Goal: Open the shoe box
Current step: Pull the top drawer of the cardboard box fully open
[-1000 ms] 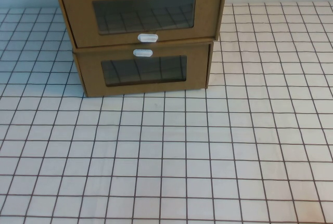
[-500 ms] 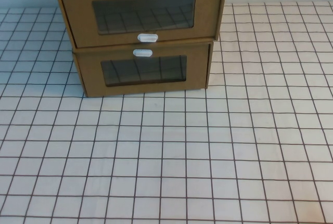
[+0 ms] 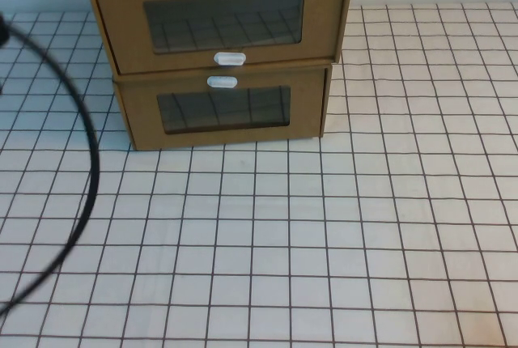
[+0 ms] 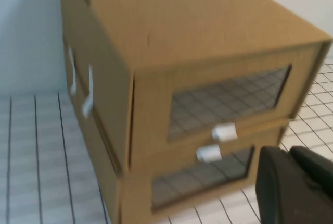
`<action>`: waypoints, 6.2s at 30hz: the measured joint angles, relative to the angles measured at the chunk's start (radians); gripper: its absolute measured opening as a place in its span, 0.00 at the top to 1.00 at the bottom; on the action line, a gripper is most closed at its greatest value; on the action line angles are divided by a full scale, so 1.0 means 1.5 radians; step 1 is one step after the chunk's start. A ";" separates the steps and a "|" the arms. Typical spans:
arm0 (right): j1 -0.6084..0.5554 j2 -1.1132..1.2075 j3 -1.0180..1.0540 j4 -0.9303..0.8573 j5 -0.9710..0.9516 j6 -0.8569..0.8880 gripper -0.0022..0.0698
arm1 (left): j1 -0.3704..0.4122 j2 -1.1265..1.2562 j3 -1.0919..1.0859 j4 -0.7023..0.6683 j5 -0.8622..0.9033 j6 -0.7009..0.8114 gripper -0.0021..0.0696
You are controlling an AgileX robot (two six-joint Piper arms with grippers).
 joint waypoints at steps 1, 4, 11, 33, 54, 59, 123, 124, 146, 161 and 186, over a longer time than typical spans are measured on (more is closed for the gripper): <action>0.000 0.000 0.000 0.000 0.000 0.000 0.99 | 0.000 0.039 -0.049 0.000 0.010 0.021 0.97; 0.000 0.000 0.000 0.000 0.000 0.000 0.99 | 0.000 0.145 -0.189 0.000 0.043 0.065 0.97; 0.000 0.000 0.000 0.000 0.000 0.000 0.99 | 0.000 0.389 -0.458 0.000 0.151 0.110 0.97; 0.000 0.000 0.000 0.000 0.000 0.000 0.99 | -0.033 0.778 -0.826 -0.060 0.278 0.106 0.97; 0.000 0.000 -0.002 0.494 -0.224 0.000 0.99 | -0.037 0.796 -0.832 -0.029 0.313 0.106 0.97; 0.000 0.027 -0.078 0.501 -0.095 0.000 0.99 | -0.037 0.796 -0.832 -0.029 0.314 0.106 0.97; 0.639 1.123 -0.865 -0.952 0.066 0.457 0.57 | -0.037 0.796 -0.834 -0.039 0.348 0.082 0.97; 0.639 1.130 -0.865 -0.984 0.065 0.474 0.55 | -0.037 0.796 -0.834 -0.039 0.348 0.082 0.97; 0.549 1.248 -0.948 -1.208 0.004 0.569 0.61 | -0.037 0.796 -0.837 -0.040 0.365 0.068 0.97; 0.532 1.307 -0.975 -1.212 -0.042 0.557 0.61 | -0.037 0.796 -0.839 -0.043 0.377 0.049 0.97; 0.530 1.313 -0.991 -1.212 -0.025 0.539 0.64 | -0.037 0.796 -0.839 -0.057 0.387 0.045 0.97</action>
